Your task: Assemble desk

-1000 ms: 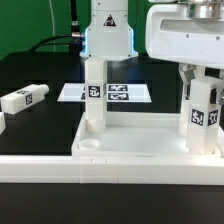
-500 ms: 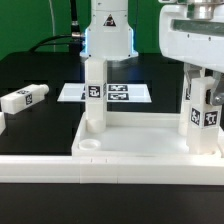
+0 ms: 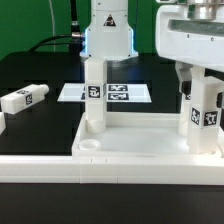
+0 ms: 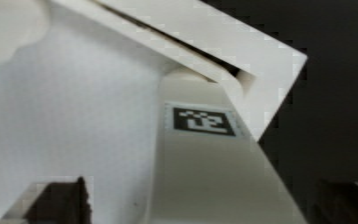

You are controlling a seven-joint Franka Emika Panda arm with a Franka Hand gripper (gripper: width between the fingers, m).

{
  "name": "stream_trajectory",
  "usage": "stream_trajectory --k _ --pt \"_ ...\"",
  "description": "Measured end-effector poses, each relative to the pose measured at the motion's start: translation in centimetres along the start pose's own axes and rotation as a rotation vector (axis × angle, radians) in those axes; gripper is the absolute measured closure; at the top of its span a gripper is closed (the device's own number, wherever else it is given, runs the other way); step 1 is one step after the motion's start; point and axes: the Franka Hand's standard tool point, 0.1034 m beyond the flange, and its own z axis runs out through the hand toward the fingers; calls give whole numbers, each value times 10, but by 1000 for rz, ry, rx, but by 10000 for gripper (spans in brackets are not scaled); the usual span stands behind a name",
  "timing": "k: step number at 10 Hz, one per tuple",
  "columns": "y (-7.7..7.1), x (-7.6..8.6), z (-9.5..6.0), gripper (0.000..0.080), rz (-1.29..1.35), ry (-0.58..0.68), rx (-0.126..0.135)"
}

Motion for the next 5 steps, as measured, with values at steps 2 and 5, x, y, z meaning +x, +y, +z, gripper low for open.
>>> stream_trajectory --k 2,5 --pt "-1 -2 0 156 -157 0 0" --pt "-2 -2 -1 151 -410 3 2"
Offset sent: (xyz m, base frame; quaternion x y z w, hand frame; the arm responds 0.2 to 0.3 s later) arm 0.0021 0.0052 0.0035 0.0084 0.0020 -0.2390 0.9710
